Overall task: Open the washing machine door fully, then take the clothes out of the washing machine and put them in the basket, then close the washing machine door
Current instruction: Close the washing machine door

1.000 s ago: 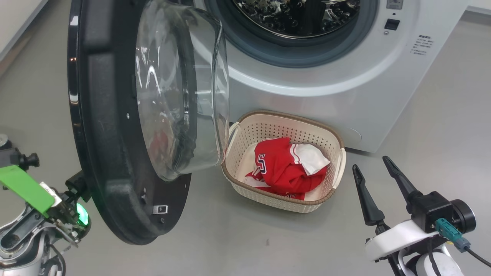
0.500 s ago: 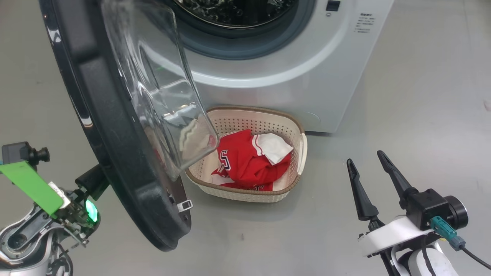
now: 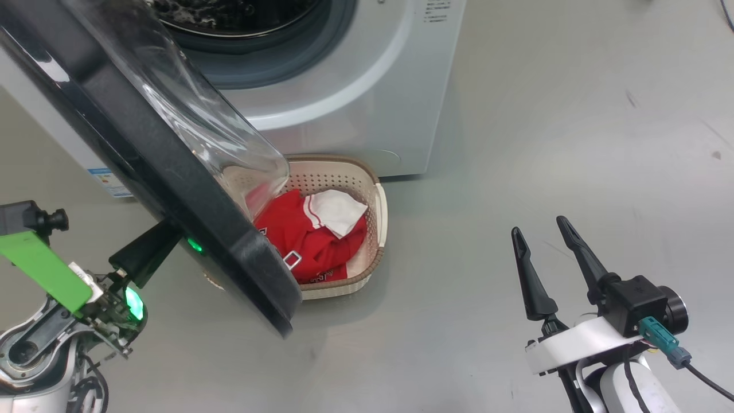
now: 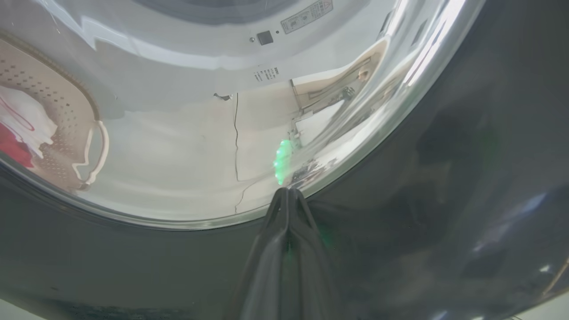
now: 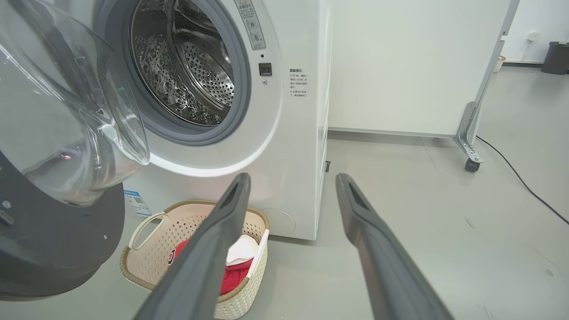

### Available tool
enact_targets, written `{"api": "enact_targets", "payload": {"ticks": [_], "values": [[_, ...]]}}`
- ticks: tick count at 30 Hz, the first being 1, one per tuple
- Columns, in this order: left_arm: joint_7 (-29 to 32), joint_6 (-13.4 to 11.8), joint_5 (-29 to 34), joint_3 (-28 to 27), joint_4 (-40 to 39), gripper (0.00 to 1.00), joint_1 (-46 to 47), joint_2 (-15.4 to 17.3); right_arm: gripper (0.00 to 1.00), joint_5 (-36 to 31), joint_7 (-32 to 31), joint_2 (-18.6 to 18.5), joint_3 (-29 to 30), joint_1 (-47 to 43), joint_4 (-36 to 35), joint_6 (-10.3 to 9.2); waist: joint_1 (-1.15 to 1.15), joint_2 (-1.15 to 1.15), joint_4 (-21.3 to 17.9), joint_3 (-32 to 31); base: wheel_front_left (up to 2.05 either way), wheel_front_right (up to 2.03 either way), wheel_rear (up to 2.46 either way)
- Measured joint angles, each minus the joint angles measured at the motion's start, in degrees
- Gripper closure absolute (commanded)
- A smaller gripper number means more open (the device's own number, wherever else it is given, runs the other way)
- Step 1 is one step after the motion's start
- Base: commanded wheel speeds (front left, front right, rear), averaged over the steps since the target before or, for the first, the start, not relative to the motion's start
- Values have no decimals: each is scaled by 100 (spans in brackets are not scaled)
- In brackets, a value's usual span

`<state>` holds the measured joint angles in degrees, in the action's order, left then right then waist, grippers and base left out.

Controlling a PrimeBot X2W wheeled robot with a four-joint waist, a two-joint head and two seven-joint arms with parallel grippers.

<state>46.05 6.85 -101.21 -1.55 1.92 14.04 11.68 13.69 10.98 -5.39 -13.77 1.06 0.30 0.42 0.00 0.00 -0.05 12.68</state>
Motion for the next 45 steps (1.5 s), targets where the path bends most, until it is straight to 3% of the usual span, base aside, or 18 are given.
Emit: {"api": "enact_targets", "payload": {"ticks": [18,45], "values": [[-455,-238,179,-135,201,100,1030,-82,0,113,190,94,14,346,80,4,0,0,-1158,600,0,0,0],[-933,-350,659,-94,1152,100,2782,-174,0,285,304,196,10,821,430,69,0,0,-1895,1347,0,0,0]]}}
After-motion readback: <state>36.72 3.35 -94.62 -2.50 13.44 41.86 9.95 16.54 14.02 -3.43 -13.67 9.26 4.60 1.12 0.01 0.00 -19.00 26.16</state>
